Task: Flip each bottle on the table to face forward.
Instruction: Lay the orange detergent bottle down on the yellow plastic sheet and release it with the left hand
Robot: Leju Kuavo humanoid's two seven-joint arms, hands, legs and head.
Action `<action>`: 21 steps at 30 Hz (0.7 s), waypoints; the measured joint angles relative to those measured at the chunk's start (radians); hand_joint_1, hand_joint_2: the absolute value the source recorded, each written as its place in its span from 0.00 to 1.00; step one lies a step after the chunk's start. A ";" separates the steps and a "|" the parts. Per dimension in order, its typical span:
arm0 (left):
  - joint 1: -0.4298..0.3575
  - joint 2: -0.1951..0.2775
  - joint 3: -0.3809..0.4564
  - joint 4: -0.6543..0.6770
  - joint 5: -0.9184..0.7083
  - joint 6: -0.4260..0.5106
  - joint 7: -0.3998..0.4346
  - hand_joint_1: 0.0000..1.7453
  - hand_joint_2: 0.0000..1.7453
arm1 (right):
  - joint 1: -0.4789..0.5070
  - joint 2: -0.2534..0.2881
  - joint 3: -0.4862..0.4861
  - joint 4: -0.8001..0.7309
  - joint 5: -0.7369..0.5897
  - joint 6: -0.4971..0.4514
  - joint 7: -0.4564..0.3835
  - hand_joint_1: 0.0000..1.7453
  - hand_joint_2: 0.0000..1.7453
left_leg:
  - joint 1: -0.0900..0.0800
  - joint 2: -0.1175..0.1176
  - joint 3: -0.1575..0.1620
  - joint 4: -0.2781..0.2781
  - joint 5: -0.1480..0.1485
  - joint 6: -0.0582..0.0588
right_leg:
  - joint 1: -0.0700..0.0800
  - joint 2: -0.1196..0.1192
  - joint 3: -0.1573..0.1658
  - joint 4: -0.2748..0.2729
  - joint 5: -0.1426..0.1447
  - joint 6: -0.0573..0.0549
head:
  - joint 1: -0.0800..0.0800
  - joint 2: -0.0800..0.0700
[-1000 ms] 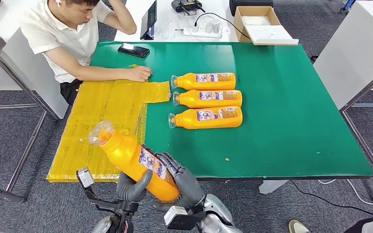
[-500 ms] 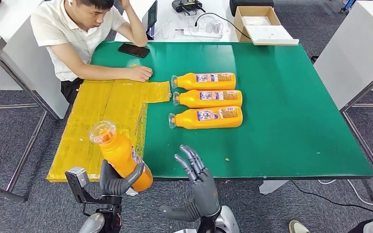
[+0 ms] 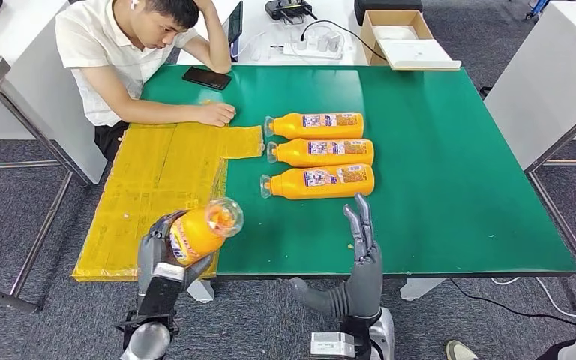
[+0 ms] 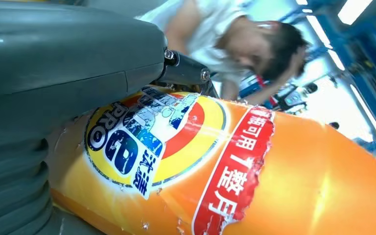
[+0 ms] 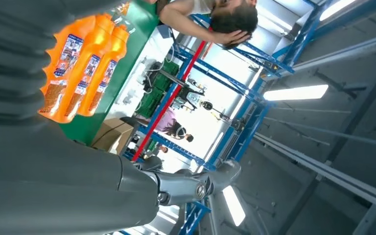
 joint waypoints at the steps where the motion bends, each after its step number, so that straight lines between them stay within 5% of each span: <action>1: -0.023 0.001 -0.002 0.019 -0.038 0.012 0.017 1.00 1.00 | -0.004 0.003 0.001 0.000 -0.006 0.000 0.000 0.00 1.00 | 0.000 0.000 0.000 0.000 0.000 0.000 | 0.000 0.000 0.000 0.000 0.000 0.000 | 0.000 0.000; 9: -0.241 0.014 -0.007 0.289 -0.295 0.052 0.159 1.00 1.00 | -0.052 0.013 0.048 0.016 -0.062 0.000 0.000 0.00 1.00 | 0.000 0.000 0.000 0.000 0.002 -0.001 | 0.000 0.000 0.001 0.001 0.001 0.000 | 0.000 0.000; 17: -0.421 0.030 -0.012 0.582 -0.416 -0.056 0.295 1.00 1.00 | -0.095 0.014 0.093 0.070 -0.123 0.001 0.000 0.00 1.00 | 0.000 0.000 -0.001 0.000 0.002 -0.001 | 0.000 0.000 0.000 0.001 0.001 0.000 | 0.000 0.000; 21: -0.494 0.036 -0.014 0.700 -0.460 -0.098 0.342 1.00 1.00 | -0.111 0.014 0.107 0.100 -0.137 0.002 0.000 0.00 0.00 | 0.000 -0.001 0.000 0.000 0.002 -0.001 | 0.000 0.000 0.000 0.001 0.001 0.000 | 0.000 0.000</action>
